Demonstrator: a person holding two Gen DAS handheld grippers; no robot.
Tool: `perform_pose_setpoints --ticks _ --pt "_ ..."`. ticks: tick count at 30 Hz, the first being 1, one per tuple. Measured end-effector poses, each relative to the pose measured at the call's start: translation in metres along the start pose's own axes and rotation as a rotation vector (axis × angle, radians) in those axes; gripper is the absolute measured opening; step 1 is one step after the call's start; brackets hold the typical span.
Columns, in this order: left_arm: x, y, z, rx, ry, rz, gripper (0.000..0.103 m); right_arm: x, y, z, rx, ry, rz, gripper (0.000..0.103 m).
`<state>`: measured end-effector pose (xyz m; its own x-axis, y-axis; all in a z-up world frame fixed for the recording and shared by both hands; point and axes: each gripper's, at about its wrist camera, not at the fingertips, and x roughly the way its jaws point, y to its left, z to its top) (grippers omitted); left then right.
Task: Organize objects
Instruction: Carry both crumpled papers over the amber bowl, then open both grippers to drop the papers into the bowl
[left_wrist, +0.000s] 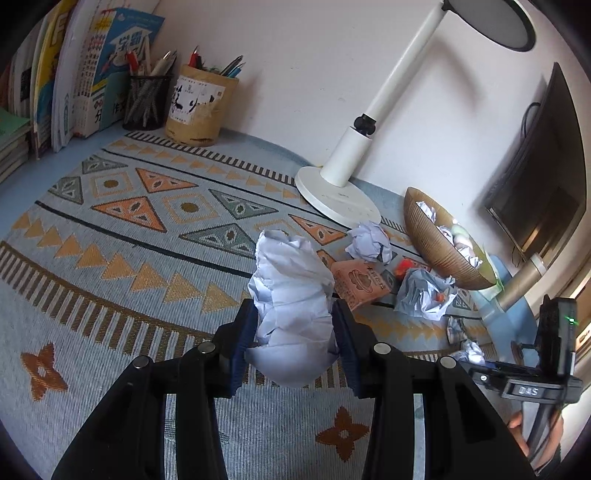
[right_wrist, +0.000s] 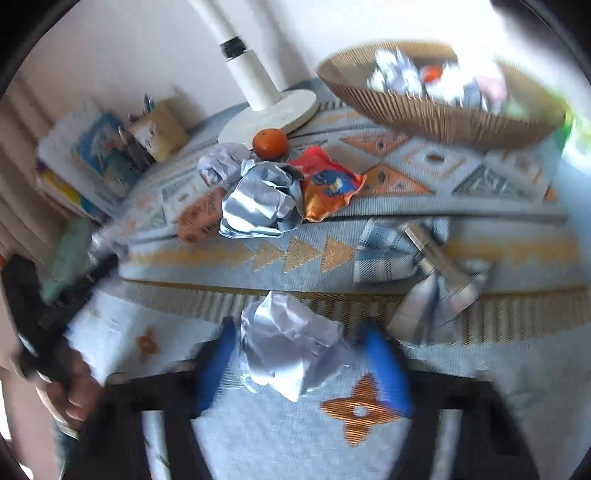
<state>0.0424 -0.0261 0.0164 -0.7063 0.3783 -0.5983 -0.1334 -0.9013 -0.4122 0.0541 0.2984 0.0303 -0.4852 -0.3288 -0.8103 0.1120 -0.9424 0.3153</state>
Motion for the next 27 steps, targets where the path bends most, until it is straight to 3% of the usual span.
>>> perform_pose_setpoints --ticks 4,8,12,15,18,22,27 --pt "0.000 -0.014 0.003 0.025 0.032 -0.007 0.039 -0.021 -0.003 -0.008 -0.027 -0.008 0.044 0.050" --pt "-0.005 -0.062 0.029 0.104 0.025 -0.068 0.039 -0.058 -0.021 0.003 -0.037 -0.070 0.015 0.050" --pt "0.015 -0.129 0.064 0.211 0.051 -0.127 0.039 -0.103 -0.051 0.040 -0.003 -0.206 -0.035 0.050" --pt "0.051 -0.182 0.090 0.279 0.098 -0.168 0.039 -0.120 -0.076 0.077 0.058 -0.279 -0.078 0.050" --pt "0.099 -0.215 0.113 0.301 0.140 -0.161 0.039 -0.122 -0.095 0.117 0.112 -0.320 -0.099 0.050" --pt "0.153 -0.232 0.127 0.285 0.198 -0.145 0.039 -0.104 -0.102 0.162 0.136 -0.327 -0.118 0.050" --pt "0.186 -0.244 0.125 0.325 0.225 -0.134 0.039 -0.073 -0.106 0.208 0.121 -0.325 -0.175 0.051"
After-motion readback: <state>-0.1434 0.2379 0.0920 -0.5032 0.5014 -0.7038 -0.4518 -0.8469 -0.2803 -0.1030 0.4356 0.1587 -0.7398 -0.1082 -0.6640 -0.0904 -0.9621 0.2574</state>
